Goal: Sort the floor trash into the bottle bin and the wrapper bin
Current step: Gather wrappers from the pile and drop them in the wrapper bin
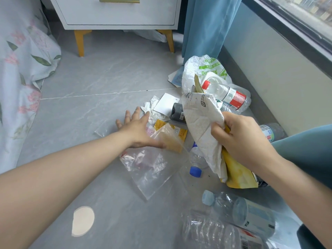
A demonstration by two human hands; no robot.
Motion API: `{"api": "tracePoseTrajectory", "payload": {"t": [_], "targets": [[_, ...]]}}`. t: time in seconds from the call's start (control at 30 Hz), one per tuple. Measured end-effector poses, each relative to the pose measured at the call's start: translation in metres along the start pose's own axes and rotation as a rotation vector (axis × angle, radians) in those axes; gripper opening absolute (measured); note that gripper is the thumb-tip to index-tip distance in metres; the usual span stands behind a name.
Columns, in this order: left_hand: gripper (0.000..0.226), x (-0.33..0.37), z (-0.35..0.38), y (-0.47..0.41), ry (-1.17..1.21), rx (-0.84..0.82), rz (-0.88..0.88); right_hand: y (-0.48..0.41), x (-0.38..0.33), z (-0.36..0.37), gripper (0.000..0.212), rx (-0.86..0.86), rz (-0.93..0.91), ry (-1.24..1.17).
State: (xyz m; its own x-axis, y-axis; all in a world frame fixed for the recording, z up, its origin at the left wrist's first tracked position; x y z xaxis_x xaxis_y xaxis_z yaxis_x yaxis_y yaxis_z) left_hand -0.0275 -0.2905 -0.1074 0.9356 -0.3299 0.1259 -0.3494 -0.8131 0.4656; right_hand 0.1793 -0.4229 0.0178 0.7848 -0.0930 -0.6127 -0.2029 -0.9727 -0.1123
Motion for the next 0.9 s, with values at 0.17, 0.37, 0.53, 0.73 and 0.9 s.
{"api": "tracePoseTrajectory", "payload": {"t": [0.17,0.37,0.53,0.73,0.9], "targets": [[0.159,-0.023,0.001,-0.009,-0.106,-0.103,-0.161,0.001,0.000,-0.001,0.036,-0.006,0.005,-0.010],[0.148,-0.009,0.017,-0.008,-0.135,0.035,-0.079,0.001,0.003,0.001,0.034,-0.003,0.006,0.005],[0.126,-0.001,0.011,-0.009,-0.112,0.095,0.026,0.000,0.002,0.003,0.034,0.000,-0.009,0.022],[0.098,0.027,0.015,-0.008,-0.148,0.092,0.315,0.001,0.000,0.005,0.033,-0.011,-0.002,0.014],[0.093,0.042,0.013,-0.006,-0.219,0.041,0.370,0.002,0.001,0.003,0.033,-0.011,-0.003,0.019]]}}
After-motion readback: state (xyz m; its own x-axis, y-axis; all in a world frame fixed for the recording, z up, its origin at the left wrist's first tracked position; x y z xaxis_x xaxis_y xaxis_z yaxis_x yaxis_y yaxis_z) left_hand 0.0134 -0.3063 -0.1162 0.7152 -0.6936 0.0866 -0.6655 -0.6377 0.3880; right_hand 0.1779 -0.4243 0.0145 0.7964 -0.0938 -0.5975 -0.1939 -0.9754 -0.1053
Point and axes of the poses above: each hand's wrist, its own y-axis away from the middle knuckle, its own z-axis out of the palm, x = y × z, the point moved 5 cm from there along -y, towards the middle knuckle, and after that the axes turned 11 degrees about -y, right-handed, at the moved point
